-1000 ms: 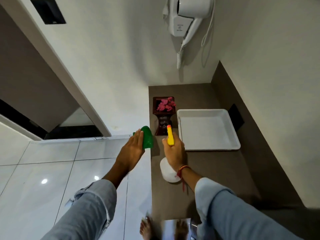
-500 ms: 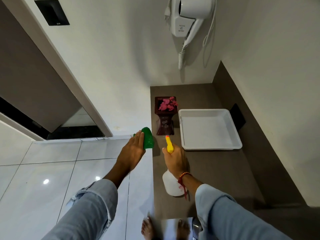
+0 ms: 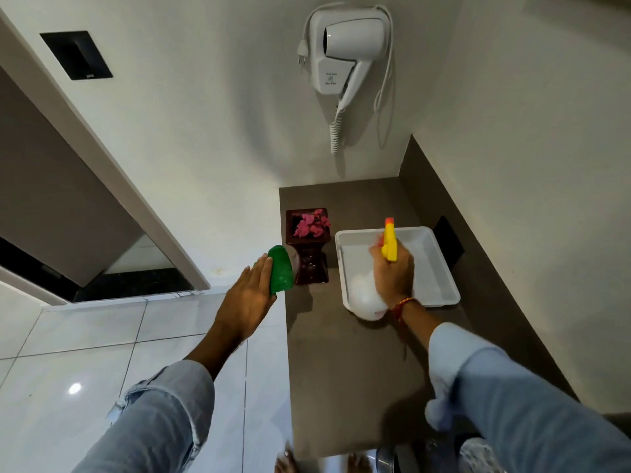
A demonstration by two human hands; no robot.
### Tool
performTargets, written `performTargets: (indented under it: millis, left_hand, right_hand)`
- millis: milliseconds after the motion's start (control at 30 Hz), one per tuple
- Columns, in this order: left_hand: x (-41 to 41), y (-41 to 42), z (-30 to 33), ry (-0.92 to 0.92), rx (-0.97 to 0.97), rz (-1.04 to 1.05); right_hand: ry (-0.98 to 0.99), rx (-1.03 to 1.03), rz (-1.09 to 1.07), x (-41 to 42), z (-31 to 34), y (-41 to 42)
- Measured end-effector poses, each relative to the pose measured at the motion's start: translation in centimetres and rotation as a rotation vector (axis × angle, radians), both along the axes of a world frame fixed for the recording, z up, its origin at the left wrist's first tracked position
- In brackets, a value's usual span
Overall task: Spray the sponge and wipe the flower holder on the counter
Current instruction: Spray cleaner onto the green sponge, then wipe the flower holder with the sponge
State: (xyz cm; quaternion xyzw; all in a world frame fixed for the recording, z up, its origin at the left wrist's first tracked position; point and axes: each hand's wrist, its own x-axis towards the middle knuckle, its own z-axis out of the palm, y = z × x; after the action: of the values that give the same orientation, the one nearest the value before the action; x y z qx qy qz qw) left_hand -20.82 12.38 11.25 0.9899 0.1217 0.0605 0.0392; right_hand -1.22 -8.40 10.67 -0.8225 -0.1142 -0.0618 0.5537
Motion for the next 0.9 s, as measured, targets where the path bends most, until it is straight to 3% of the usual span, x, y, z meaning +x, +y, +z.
performTargets:
  millis: [133, 300, 533, 633, 700, 733, 800, 900]
  left_hand:
    - [1.2, -1.1, -0.3, -0.024, -0.044, 0.052]
    - [1.8, -1.7, -1.6, 0.014, -0.05, 0.057]
    - [1.8, -1.7, -2.6, 0.051, -0.011, 0.036]
    - [2.0, -1.9, -2.1, 0.048, -0.011, 0.044]
    - [2.1, -1.9, -1.9, 0.045, -0.006, 0.038]
    - [2.0, -2.0, -1.8, 0.048, -0.002, 0.03]
    - [2.0, -2.1, -1.7, 0.054, 0.003, -0.004]
    - [2.2, -2.4, -2.0, 0.066, 0.047, -0.118]
  right_hand:
    - [0.104, -0.045, 0.032, 5.1, -0.4, -0.9]
    - [0.169, -0.246, 0.08, 7.5, -3.3, -2.2]
    - [0.259, -0.228, 0.066, 8.8, -5.0, -3.6]
    - [0.417, -0.299, -0.165, 6.2, -5.3, -3.9]
    - [0.301, -0.397, -0.342, 2.7, -5.8, -3.3]
    - [0.247, -0.373, -0.332, 0.5, -5.8, -2.7]
    - [0.389, -0.129, -0.053, -3.3, -5.3, -0.6]
    - [0.924, 0.231, 0.56, -6.8, -3.2, 3.5]
